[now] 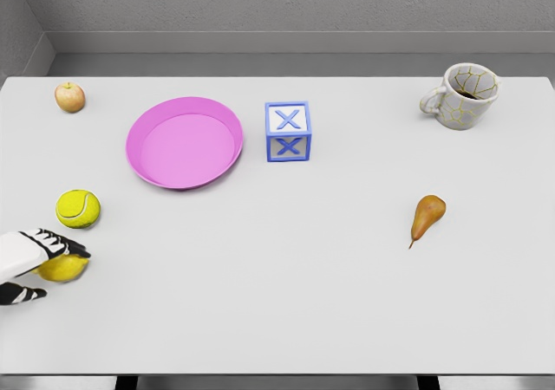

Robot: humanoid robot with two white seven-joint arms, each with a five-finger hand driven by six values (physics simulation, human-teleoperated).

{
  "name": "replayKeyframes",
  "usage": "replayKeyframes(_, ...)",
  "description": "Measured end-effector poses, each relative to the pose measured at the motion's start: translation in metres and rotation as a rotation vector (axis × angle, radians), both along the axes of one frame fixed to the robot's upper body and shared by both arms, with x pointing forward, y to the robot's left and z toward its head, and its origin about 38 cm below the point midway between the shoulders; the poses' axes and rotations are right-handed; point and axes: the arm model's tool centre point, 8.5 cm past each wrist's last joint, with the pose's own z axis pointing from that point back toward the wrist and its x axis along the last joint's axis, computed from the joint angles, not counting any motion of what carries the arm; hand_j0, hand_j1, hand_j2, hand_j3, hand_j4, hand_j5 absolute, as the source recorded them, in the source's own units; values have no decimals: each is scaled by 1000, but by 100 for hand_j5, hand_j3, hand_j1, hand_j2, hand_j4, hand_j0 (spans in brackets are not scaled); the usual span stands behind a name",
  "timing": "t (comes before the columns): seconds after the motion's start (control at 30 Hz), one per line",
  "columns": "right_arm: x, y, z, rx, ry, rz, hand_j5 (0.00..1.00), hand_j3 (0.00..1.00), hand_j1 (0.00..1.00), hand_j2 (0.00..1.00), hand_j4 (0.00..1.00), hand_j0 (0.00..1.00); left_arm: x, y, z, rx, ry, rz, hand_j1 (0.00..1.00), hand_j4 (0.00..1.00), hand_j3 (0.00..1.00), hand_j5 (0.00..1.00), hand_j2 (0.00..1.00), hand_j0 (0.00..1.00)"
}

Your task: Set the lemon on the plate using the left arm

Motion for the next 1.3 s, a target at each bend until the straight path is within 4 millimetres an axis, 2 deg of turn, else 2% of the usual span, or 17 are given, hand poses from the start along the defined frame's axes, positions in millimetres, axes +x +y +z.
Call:
replayKeyframes(0.27,0,0,0,0,0,0,100,100,100,100,100,100,1,0,-1,4,3,2,67,67,67,67,67,67)
replayKeyframes(0.4,0,0,0,0,0,0,100,100,100,100,100,100,1,-1,-3,0,6,0,66,66,66,66,66,66)
replayKeyframes(0.57,0,0,0,0,0,0,100,100,100,100,100,100,1,-3,-3,5,7,-8,51,51,51,51,51,51)
replayKeyframes(0.77,0,0,0,0,0,0,100,100,100,100,100,100,1,-3,-4,18,7,-11,41,41,41,41,41,41)
replayKeyframes(1.03,0,0,0,0,0,0,100,100,100,100,100,100,4,-3,-2,29,-3,-13,39,39,39,39,39,39)
replayKeyframes(1.17,0,0,0,0,0,0,100,100,100,100,100,100,14,-4,9,27,-42,-17,39,39,39,39,39,39)
replayKeyframes(1.3,0,0,0,0,0,0,100,100,100,100,100,100,15,-6,10,22,-45,-21,39,39,39,39,39,39)
